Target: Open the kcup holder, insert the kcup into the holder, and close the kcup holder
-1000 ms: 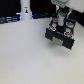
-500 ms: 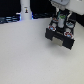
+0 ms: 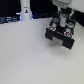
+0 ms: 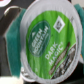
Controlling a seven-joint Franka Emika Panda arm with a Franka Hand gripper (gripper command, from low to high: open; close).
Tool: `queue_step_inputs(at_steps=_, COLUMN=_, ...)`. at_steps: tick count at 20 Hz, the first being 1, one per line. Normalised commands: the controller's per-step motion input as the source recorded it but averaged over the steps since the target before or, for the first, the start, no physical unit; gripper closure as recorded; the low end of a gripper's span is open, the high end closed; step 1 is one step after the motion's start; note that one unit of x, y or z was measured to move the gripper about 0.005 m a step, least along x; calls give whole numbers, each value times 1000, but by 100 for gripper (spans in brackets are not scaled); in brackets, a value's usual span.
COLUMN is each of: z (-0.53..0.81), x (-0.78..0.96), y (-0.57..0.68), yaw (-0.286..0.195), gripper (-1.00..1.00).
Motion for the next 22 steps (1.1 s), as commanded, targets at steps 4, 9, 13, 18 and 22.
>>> queue_step_inputs(at_steps=4, z=-210, x=-14, y=-3, yaw=13, gripper=100)
queue_step_inputs(at_steps=9, z=-251, x=-12, y=-16, yaw=16, gripper=100)
queue_step_inputs(at_steps=13, z=-189, x=-15, y=-27, yaw=7, gripper=100)
queue_step_inputs(at_steps=18, z=21, x=12, y=-82, yaw=-12, gripper=100)
queue_step_inputs(at_steps=22, z=167, x=17, y=-91, yaw=-18, gripper=100)
